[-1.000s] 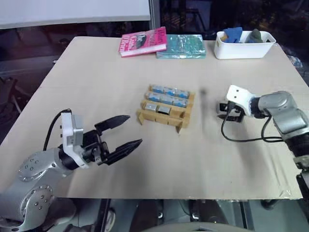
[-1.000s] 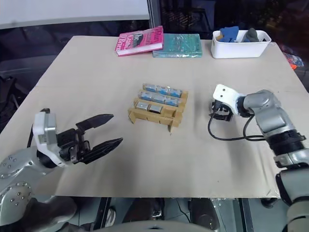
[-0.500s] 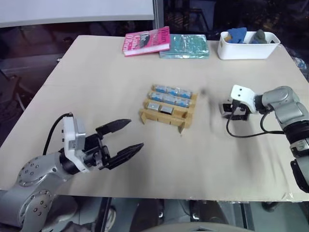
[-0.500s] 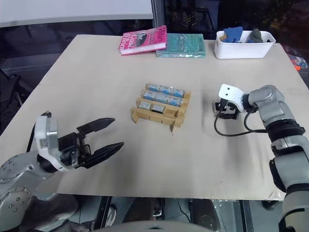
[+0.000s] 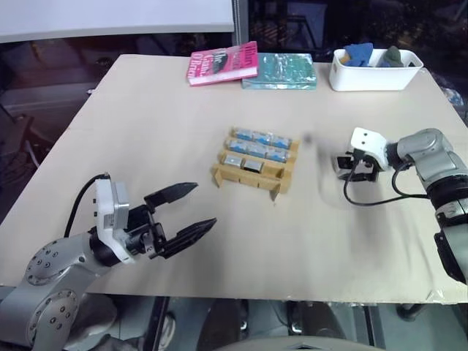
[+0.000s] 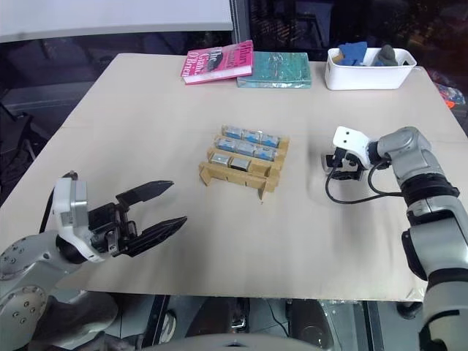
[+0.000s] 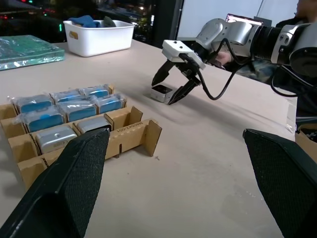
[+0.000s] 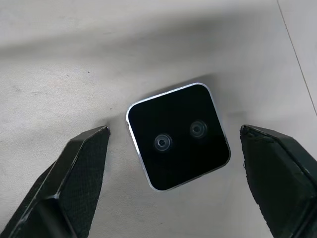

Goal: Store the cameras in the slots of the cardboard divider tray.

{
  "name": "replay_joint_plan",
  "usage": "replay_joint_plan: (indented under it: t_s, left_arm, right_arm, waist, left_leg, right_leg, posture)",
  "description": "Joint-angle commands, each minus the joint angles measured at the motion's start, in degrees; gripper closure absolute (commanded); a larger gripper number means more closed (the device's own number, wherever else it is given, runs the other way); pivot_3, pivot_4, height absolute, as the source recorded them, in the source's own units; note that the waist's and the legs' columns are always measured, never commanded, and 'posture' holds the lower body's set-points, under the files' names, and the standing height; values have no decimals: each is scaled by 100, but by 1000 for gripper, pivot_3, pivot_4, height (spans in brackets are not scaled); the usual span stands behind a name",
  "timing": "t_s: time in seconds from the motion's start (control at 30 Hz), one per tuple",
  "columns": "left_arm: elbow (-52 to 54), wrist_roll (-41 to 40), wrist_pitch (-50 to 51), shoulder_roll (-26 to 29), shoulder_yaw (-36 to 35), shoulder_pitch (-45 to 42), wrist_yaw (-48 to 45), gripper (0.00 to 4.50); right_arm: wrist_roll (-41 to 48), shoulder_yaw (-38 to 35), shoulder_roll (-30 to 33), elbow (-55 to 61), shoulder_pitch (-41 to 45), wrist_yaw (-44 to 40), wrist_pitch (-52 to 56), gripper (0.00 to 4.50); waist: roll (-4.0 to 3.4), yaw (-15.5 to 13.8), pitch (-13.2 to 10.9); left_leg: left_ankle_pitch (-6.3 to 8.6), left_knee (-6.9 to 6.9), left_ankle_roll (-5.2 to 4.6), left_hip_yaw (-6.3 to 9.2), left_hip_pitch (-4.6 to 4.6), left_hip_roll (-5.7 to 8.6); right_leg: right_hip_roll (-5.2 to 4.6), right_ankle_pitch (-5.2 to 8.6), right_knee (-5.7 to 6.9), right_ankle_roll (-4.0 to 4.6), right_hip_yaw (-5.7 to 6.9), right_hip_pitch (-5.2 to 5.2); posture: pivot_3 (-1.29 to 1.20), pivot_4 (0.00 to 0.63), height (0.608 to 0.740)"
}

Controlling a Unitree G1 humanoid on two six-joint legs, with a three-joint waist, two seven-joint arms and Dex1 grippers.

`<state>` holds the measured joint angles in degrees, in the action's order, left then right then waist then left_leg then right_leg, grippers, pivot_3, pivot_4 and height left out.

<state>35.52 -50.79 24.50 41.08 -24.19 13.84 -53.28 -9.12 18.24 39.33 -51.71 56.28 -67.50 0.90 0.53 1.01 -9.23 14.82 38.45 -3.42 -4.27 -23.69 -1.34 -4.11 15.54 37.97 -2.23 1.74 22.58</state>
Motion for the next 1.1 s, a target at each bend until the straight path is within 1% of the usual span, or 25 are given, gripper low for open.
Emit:
replay_joint_plan:
  t_s: [0.03, 0.07, 0.1, 0.17, 0.27, 0.33, 0.47, 0.53, 0.67, 0.73, 0.8, 0.87, 0.97, 1.03, 1.1]
  left_arm:
    - [223, -88, -90, -2, -134, -2, 38, 0]
    - [228, -97, -82, -6, -135, -2, 53, 0]
    - [232, -114, -69, -8, -135, 0, 65, 0]
    - [232, -148, -45, -5, -128, -1, 78, 0]
    - [202, -313, 104, 7, -92, -115, 255, 0]
    - [173, -681, 363, 20, -58, -289, 535, 0]
    - [149, -1312, 1044, 116, 119, -627, 1244, 0]
    - [103, -1635, 1322, 108, 246, -906, 1627, 0]
    - [-184, -2617, 1919, 184, 471, -1643, 2401, 0]
    - [-391, -3184, 2262, 309, 591, -1965, 2821, 0]
    - [-664, -3784, 2582, 400, 875, -2454, 3212, 0]
    - [-941, -4023, 2822, 332, 1243, -2958, 3555, 0]
    - [-1212, -4359, 3040, 182, 1643, -3509, 3919, 0]
    - [-1467, -4389, 3134, -54, 1945, -3910, 4274, 0]
    - [-1664, -4230, 3268, -273, 2243, -4255, 4433, 0]
  right_arm:
    - [-169, -21, 24, -140, 104, 69, -88, 1575]
    - [-176, -30, 17, -155, 109, 62, -99, 1997]
    - [-183, -37, 17, -155, 114, 49, -115, 2314]
    - [-188, -63, 25, -122, 120, 13, -113, 2591]
    - [-162, -133, 107, 147, 98, -15, -109, 2592]
    - [13, -308, 209, 734, 6, -78, -3, 2592]
    - [547, -755, 384, 2582, -562, -176, 569, 2592]
    - [814, -1008, 440, 3783, -1032, -60, 897, 2592]
    - [1134, -1358, 448, 5732, -1878, 305, 1551, 2592]
    - [1166, -1397, 447, 6320, -2161, 465, 1658, 2592]
    - [1220, -1430, 377, 6951, -2450, 692, 1889, 2592]
    - [1206, -1436, 321, 7421, -2625, 900, 1960, 2592]
    - [1191, -1435, 266, 7806, -2687, 1149, 2101, 2592]
    - [1224, -1395, 229, 8206, -2783, 1279, 2189, 2592]
    - [1255, -1338, 189, 8578, -2869, 1398, 2262, 2592]
  waist:
    - [0, 0, 0]
    - [3, 3, 2]
    - [10, 18, 6]
    - [10, 54, 7]
    - [10, 70, 7]
    - [4, 59, 3]
    - [-8, 11, -4]
    - [-8, -37, -4]
    - [-7, -95, -4]
    - [-6, -103, -4]
    - [-6, -98, -4]
    - [-1, -122, -5]
    - [-1, -131, -6]
    - [2, -132, -7]
    - [2, -170, -8]
  left_leg:
    - [0, 1, 0, 0, 0, 0]
    - [0, 1, 0, 0, 0, 0]
    - [0, 2, 0, 0, 2, 0]
    - [0, 2, 0, -1, 12, -3]
    - [0, 1, 1, 4, 11, -3]
    - [0, 1, 1, 5, 9, -3]
    - [0, 0, 1, 10, -6, -2]
    - [0, -6, 1, 13, -9, -4]
    - [0, -8, 2, 21, -16, -4]
    - [0, -4, 2, 21, -16, -3]
    - [0, -2, 2, 21, -12, 0]
    - [0, 2, 1, 23, -8, 2]
    - [-1, 6, 2, 24, -7, 4]
    - [-1, 7, 2, 22, -6, 5]
    - [-2, 7, 3, 22, -6, 5]
  right_leg:
    - [0, 0, 0, 0, 0, 0]
    - [-1, 0, 0, 0, -1, 0]
    - [-1, 0, 0, 0, -1, -2]
    - [-1, -1, 0, 1, -2, -13]
    - [-3, 0, 2, 1, -1, -12]
    - [-4, -1, 2, 1, 0, -11]
    - [-10, -1, 4, -1, 3, 4]
    - [-8, 0, 1, 0, 6, 4]
    - [-11, 1, -7, -1, 17, 4]
    - [-13, 0, -3, -1, 17, 2]
    - [-13, 0, -1, -2, 15, 0]
    - [-11, 0, 2, -3, 18, -6]
    - [-3, -1, 5, -3, 17, -6]
    - [3, -1, 5, -3, 16, -6]
    - [7, 0, 4, -3, 17, -6]
  posture:
    - [0, 150, 740]
    - [0, 150, 740]
    - [0, 150, 740]
    - [0, 150, 740]
    - [0, 150, 740]
    - [0, 150, 740]
    - [0, 150, 740]
    - [0, 150, 740]
    - [0, 150, 740]
    - [0, 150, 740]
    - [0, 150, 740]
    - [0, 150, 740]
    - [0, 150, 740]
    - [0, 150, 740]
    - [0, 150, 740]
